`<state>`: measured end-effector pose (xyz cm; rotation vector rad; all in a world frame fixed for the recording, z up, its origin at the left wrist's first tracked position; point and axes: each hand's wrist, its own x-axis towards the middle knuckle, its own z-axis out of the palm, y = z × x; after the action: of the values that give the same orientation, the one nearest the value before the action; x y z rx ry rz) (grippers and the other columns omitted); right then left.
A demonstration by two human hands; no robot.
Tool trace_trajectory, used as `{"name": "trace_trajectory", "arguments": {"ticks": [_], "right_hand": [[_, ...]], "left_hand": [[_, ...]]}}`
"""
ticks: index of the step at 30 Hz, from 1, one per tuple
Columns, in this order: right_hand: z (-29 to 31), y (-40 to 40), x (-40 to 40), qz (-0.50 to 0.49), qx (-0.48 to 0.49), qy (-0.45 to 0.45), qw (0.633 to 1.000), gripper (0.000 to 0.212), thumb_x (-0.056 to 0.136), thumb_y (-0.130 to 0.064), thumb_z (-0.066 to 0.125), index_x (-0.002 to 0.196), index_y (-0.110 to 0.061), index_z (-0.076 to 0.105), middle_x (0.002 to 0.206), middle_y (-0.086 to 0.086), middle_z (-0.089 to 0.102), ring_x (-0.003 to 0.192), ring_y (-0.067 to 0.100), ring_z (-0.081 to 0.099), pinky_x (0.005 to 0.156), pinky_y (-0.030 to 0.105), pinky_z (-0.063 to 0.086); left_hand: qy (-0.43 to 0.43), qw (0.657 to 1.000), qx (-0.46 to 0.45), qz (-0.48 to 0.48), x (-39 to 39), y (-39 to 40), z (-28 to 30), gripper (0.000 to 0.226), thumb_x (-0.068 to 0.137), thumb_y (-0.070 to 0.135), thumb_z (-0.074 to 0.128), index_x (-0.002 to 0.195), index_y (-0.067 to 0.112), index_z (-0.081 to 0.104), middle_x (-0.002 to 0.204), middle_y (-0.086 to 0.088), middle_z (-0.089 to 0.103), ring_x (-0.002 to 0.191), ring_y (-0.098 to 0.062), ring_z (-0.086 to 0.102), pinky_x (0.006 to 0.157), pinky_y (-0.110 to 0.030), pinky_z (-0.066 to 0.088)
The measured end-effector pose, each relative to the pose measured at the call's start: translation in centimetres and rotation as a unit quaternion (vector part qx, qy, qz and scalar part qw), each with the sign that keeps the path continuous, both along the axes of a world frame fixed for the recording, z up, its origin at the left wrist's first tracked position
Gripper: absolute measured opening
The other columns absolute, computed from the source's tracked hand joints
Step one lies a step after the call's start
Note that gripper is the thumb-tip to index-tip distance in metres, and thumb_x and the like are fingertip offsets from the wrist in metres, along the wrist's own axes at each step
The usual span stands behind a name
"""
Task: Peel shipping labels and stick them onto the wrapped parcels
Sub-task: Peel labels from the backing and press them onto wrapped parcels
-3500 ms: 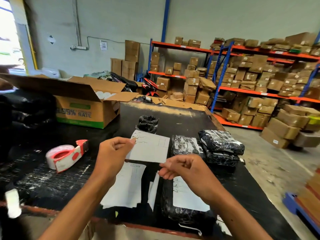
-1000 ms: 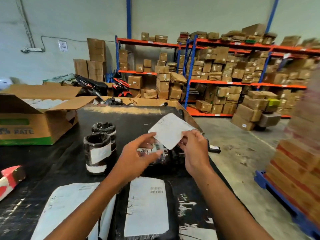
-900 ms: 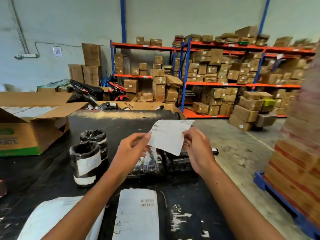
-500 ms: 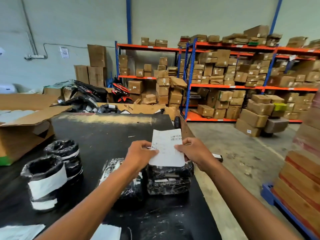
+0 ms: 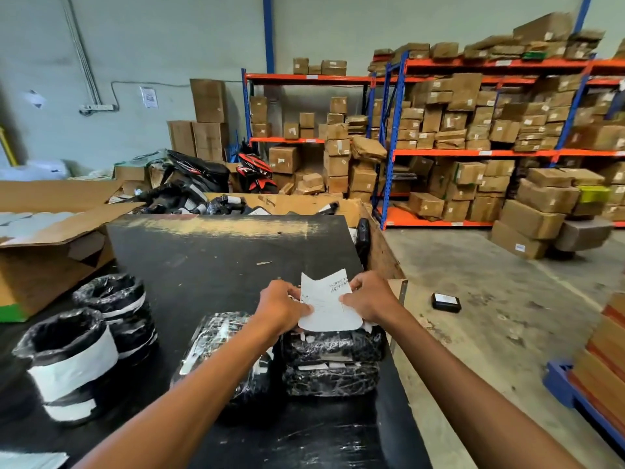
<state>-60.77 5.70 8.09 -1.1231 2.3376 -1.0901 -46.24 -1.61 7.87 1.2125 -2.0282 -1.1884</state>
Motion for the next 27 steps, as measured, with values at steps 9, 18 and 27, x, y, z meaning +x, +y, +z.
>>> {"name": "trace_trajectory", "arguments": {"ticks": [9,18,27], "right_hand": [[0.0,-0.2,-0.2,-0.007,0.083,0.075,0.994,0.024,0.080,-0.017,0.070,0.093,-0.009,0.052,0.107,0.013,0.059,0.096,0.027,0.057,0.069,0.027,0.038],[1.2,0.8,1.3,0.065,0.152,0.332,0.929,0.034,0.093,-0.029,0.053,0.123,-0.012,0.053,0.129,0.011,0.053,0.117,0.032,0.053,0.085,0.036,0.042],[-2.3,-4.1,1.7,0.235,0.163,0.234,0.929,0.058,0.100,-0.050,0.022,0.151,-0.024,0.019,0.162,0.004,0.010,0.149,0.024,0.005,0.120,0.041,0.003]], "left_hand": [[-0.106,0.993,-0.019,-0.036,-1.1,-0.6,0.7,0.030,0.078,0.005,0.076,0.068,0.004,0.047,0.095,-0.020,0.062,0.045,-0.022,0.061,0.040,-0.032,0.056],[-0.255,0.958,-0.109,-0.076,2.7,-0.4,-0.4,0.055,0.081,0.056,0.062,0.110,0.011,0.051,0.100,-0.002,0.051,0.090,-0.021,0.052,0.075,-0.030,0.042],[-0.095,0.992,0.045,-0.072,2.7,-0.4,-2.5,0.064,0.086,0.045,0.063,0.126,0.001,0.041,0.116,-0.022,0.056,0.043,-0.015,0.063,0.047,-0.030,0.058]]}}
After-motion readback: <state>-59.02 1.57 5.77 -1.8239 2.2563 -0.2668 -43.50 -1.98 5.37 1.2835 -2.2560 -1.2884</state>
